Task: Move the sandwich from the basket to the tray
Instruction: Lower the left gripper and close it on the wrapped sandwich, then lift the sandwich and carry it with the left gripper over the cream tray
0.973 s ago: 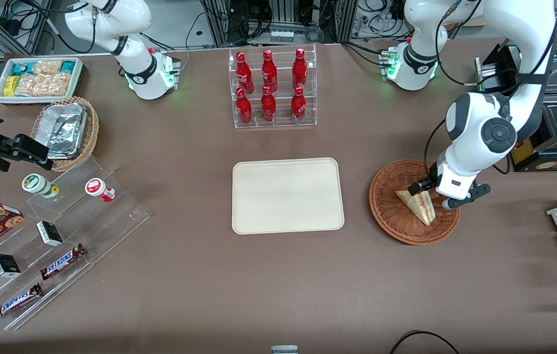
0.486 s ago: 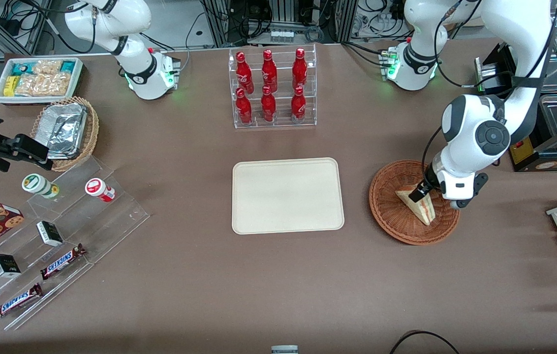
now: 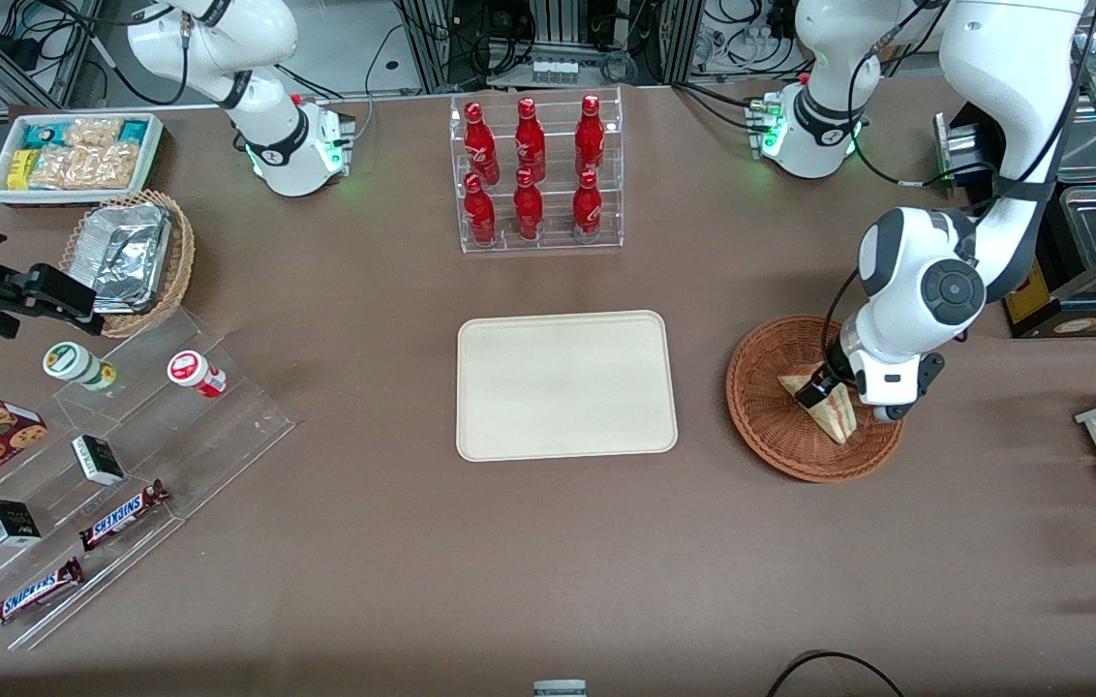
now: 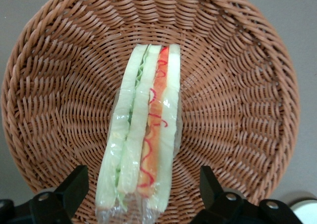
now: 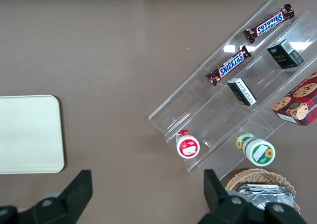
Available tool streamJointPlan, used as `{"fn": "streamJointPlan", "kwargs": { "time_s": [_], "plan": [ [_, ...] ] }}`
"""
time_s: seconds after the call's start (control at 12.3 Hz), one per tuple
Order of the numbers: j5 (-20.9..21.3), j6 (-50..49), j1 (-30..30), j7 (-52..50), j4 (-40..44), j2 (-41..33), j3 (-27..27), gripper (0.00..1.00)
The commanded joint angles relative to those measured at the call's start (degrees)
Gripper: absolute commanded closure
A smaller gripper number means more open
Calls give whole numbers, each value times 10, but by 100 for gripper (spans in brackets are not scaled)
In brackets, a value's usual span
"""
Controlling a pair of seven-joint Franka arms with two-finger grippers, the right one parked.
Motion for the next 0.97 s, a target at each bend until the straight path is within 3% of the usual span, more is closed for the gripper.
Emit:
{"fn": "streamJointPlan", "kwargs": {
  "time_s": [0.0, 0.08, 0.16, 0.49, 0.89],
  "plan": [
    [17, 7, 0, -11, 4, 9, 1, 48],
    [26, 7, 0, -9, 3, 9, 1, 78],
    [43, 6, 0, -9, 3, 7, 1, 86],
    [47, -26, 0, -10, 13, -17, -1, 91],
    [47, -237, 0, -13, 165, -7, -55, 90]
  ]
}}
